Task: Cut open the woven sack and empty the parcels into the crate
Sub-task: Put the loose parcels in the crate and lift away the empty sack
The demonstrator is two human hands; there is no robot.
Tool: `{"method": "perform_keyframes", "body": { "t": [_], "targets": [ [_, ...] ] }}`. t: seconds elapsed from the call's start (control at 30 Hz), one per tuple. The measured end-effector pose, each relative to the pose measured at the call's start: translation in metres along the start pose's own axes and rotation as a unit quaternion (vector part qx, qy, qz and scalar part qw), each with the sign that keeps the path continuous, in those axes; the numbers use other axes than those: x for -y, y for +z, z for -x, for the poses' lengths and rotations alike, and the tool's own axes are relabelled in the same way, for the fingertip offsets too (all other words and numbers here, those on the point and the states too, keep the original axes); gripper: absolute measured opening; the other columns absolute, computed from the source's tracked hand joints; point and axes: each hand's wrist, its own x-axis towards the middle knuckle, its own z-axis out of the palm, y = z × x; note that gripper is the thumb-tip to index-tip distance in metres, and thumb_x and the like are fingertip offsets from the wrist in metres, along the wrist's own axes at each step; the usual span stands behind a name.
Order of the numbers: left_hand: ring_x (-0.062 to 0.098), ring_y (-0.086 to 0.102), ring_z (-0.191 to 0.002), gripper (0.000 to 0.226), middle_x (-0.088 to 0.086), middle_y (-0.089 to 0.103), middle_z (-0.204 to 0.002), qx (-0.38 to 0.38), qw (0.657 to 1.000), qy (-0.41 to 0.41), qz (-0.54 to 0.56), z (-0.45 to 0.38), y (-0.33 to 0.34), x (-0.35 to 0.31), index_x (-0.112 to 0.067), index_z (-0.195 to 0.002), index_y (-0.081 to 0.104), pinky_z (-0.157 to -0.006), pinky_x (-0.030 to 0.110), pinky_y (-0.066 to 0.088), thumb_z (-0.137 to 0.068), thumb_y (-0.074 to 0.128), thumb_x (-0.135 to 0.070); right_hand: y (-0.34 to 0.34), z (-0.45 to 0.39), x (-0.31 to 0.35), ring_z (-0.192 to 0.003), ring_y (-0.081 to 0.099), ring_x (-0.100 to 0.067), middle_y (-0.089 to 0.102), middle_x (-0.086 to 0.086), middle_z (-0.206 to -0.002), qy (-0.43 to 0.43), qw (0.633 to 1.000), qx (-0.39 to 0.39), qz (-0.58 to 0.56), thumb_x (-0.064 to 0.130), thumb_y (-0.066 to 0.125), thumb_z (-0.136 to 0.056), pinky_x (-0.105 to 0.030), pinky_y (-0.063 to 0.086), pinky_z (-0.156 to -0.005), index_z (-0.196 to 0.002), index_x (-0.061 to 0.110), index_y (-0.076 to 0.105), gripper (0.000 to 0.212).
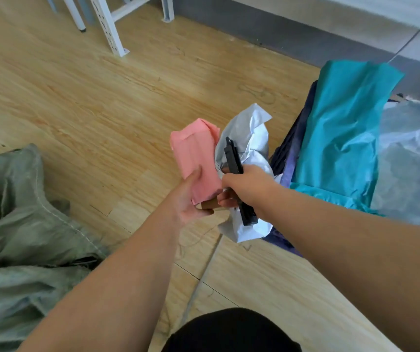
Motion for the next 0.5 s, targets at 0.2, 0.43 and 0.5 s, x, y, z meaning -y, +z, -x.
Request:
{"method": "perform_keyframes", "body": {
  "t": [0.2,0.43,0.5],
  "targets": [
    [0.023,0.063,-0.094,0.056,0.011,0.063,-0.123,-0.031,0.977,0.156,-0.141,0.036,0.046,-0.059,-0.019,-0.138,0.045,-0.099,0.053,0.043,-0.092,0.051,-0.05,-0.025,0.029,0.042,-0.046,0.062,-0.019,0.062,-0.007,-0.048,-0.092,0.991,-0.008,-0.098,-0.001,0.051,-0.084,-0.027,0.055,-0.05,-0.077,0.005,0.058,0.012],
    [0.025,0.064,-0.104,0.038,0.004,0.065,-0.118,-0.076,0.935,0.271,-0.217,0.085,0.104,-0.097,-0.025,-0.125,0.051,-0.088,0.044,0.052,-0.091,0.058,-0.04,-0.063,0.072,0.063,-0.041,0.06,-0.015,0.061,-0.003,-0.044,-0.155,0.965,-0.014,-0.21,0.001,0.049,-0.087,-0.025,0.058,-0.053,-0.079,0.008,0.055,0.012],
    [0.02,0.064,-0.101,0.027,-0.002,0.066,-0.114,-0.08,0.915,0.304,-0.254,0.1,0.129,-0.106,-0.027,-0.116,0.055,-0.081,0.038,0.053,-0.092,0.058,-0.038,-0.08,0.082,0.067,-0.042,0.06,-0.015,0.061,-0.002,-0.044,-0.169,0.955,-0.027,-0.244,0.003,0.049,-0.088,-0.029,0.058,-0.061,-0.079,0.009,0.055,0.013]
  ]
}}
